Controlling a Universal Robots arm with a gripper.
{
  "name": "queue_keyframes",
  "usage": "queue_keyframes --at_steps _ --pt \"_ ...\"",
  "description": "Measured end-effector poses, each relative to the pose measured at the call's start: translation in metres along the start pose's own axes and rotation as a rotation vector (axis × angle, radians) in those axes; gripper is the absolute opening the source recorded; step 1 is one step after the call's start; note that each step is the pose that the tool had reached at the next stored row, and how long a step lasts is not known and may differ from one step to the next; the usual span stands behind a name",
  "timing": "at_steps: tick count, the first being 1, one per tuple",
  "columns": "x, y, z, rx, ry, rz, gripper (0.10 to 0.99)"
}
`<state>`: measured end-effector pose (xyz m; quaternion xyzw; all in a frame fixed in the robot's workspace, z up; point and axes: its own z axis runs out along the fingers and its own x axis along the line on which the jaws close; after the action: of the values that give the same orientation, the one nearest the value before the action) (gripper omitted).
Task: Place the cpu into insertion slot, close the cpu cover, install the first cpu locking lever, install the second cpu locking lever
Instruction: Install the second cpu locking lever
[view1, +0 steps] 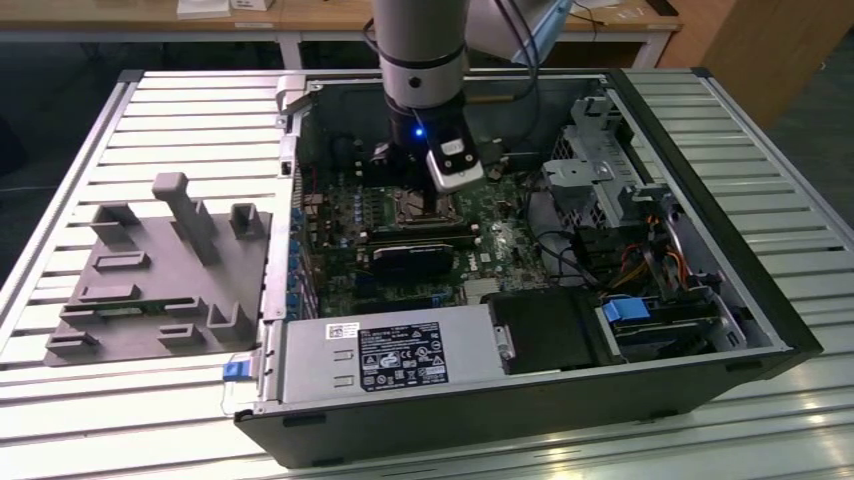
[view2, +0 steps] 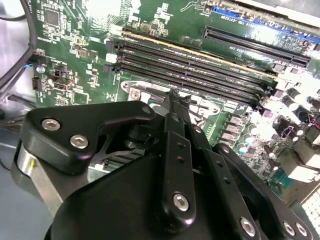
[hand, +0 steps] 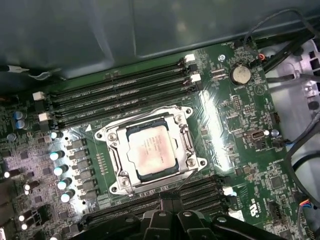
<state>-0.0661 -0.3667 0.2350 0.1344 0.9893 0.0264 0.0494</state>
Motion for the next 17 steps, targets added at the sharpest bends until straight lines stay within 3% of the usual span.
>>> queue_keyframes --at_steps 6,7,10,11,15,17 --pt "0.0000 -0.0002 0.0007 0.002 0.0047 -0.006 0.106" --pt "-0.0002 -0.0001 0.0010 0.005 0.0169 -0.005 0.106" --pt "-0.0010 0.0000 0.0013 0.018 0.0671 -0.003 0.106" --pt "-0.0010 0.0000 0.0012 0.019 0.0722 -0.003 0.106" --pt "-0.0010 0.0000 0.0013 0.019 0.0736 -0.002 0.106" --pt "-0.0011 -0.0007 0.0020 0.010 0.0752 -0.003 0.106"
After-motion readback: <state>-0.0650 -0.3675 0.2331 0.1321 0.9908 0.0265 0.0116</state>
